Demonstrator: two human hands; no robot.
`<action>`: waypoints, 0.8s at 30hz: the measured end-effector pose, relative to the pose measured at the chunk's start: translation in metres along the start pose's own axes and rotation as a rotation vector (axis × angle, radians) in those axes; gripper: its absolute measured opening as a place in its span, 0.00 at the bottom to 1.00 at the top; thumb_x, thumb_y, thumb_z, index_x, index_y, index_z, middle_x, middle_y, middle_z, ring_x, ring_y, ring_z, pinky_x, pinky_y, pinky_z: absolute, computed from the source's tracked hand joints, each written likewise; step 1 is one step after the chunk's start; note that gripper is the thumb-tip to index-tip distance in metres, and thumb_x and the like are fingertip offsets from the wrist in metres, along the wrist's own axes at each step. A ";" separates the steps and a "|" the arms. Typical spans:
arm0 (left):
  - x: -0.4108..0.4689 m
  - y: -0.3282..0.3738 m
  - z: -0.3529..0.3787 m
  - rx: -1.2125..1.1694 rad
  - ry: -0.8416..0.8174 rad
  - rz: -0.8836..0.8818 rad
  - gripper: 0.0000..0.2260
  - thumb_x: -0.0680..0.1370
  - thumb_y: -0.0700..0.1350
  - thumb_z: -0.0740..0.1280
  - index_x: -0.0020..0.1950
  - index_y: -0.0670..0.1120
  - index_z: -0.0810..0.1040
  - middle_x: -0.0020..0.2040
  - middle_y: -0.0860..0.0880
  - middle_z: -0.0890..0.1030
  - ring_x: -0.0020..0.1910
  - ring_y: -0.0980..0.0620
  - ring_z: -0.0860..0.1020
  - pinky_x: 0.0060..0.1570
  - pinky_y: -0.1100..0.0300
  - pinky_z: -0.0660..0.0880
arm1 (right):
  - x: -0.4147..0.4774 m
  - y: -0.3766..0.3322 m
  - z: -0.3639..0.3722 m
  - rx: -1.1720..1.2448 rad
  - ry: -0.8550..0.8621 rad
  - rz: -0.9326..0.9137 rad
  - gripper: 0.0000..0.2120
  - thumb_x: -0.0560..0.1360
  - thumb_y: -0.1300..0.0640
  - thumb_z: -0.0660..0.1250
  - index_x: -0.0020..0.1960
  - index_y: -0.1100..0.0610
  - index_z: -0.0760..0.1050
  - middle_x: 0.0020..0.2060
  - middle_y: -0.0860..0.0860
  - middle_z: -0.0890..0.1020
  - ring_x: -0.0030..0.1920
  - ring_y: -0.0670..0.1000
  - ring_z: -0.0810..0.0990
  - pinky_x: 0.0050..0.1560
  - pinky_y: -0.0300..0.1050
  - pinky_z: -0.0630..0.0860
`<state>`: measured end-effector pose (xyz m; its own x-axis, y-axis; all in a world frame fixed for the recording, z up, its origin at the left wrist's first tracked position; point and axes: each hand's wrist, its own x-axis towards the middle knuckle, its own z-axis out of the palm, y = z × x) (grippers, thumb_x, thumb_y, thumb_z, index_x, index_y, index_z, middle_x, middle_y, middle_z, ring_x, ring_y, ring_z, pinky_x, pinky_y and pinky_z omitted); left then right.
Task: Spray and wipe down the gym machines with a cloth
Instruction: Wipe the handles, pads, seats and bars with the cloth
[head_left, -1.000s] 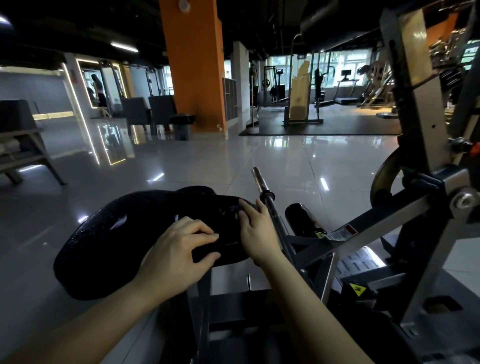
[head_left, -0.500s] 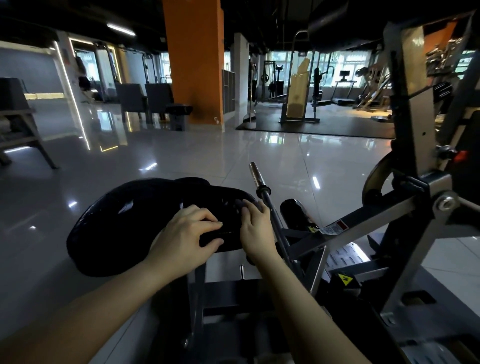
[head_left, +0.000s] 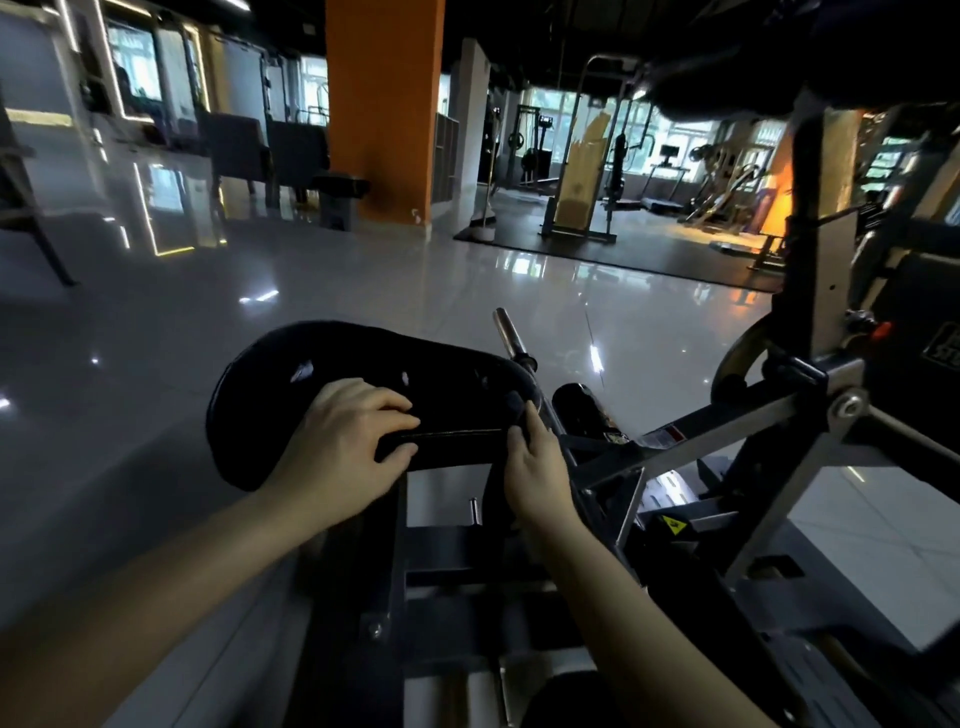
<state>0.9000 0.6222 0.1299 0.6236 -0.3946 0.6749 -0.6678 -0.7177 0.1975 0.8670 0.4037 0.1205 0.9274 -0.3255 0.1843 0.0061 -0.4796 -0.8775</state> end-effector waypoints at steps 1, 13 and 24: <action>-0.005 -0.005 -0.004 -0.032 0.018 -0.032 0.13 0.75 0.54 0.70 0.54 0.49 0.87 0.54 0.54 0.84 0.55 0.50 0.80 0.64 0.53 0.68 | -0.002 -0.002 0.003 0.039 0.035 0.014 0.23 0.86 0.57 0.54 0.81 0.54 0.62 0.77 0.56 0.68 0.75 0.54 0.69 0.70 0.42 0.66; -0.026 -0.017 -0.021 -0.124 0.085 0.112 0.15 0.76 0.48 0.63 0.53 0.46 0.87 0.53 0.50 0.84 0.53 0.48 0.79 0.64 0.54 0.68 | -0.040 -0.064 0.107 0.212 0.129 0.215 0.27 0.75 0.52 0.55 0.74 0.54 0.64 0.73 0.67 0.67 0.69 0.67 0.72 0.68 0.66 0.73; -0.044 -0.071 -0.032 -0.201 0.143 0.166 0.11 0.76 0.47 0.70 0.53 0.44 0.87 0.55 0.49 0.83 0.56 0.46 0.80 0.65 0.51 0.70 | -0.056 -0.056 0.080 0.161 0.450 0.120 0.09 0.76 0.64 0.69 0.51 0.56 0.86 0.37 0.49 0.86 0.34 0.44 0.80 0.37 0.40 0.77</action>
<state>0.9070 0.7091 0.1090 0.4451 -0.4022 0.8001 -0.8320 -0.5162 0.2033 0.8446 0.5137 0.1235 0.6718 -0.7074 0.2196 -0.0005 -0.2968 -0.9549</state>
